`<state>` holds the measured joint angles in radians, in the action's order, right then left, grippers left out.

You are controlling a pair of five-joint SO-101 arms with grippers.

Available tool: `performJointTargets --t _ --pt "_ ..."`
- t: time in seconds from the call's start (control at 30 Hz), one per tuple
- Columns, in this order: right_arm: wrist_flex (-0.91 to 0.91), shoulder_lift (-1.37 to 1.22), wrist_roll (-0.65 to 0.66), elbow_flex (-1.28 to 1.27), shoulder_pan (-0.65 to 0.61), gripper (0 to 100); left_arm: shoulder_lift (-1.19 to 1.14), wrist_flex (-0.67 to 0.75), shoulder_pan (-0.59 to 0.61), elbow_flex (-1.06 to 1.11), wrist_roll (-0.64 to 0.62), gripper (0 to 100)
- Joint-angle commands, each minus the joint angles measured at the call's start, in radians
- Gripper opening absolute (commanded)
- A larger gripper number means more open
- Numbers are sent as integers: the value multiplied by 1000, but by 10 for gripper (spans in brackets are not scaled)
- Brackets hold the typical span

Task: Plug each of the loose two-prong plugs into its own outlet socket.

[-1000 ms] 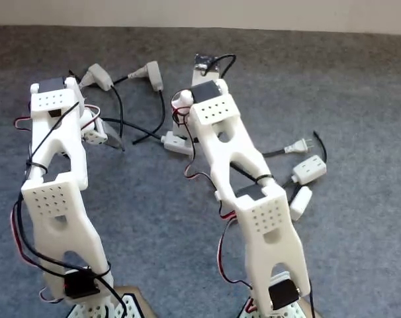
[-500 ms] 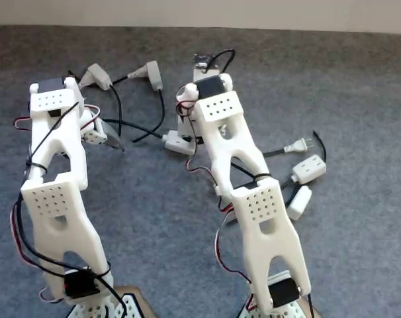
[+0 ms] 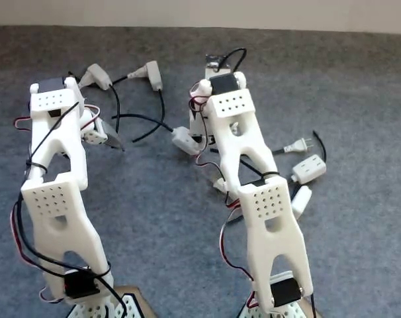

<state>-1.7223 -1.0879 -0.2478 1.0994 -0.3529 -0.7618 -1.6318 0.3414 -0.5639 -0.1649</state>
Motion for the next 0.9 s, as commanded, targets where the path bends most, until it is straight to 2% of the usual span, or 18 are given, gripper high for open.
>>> performJointTargets --t 0.0,0.17,0.43,0.87 --pt "-39 -67 8 38 24 6 12 8 -21 -13 -5 362" --pt "-41 -74 8 143 -50 6 7 35 -28 -5 -5 362" --pt "-38 -77 -46 127 -163 6 -33 34 -65 -13 3 362" --pt "-38 -74 -40 50 -182 10 -42 31 -59 -38 2 362"
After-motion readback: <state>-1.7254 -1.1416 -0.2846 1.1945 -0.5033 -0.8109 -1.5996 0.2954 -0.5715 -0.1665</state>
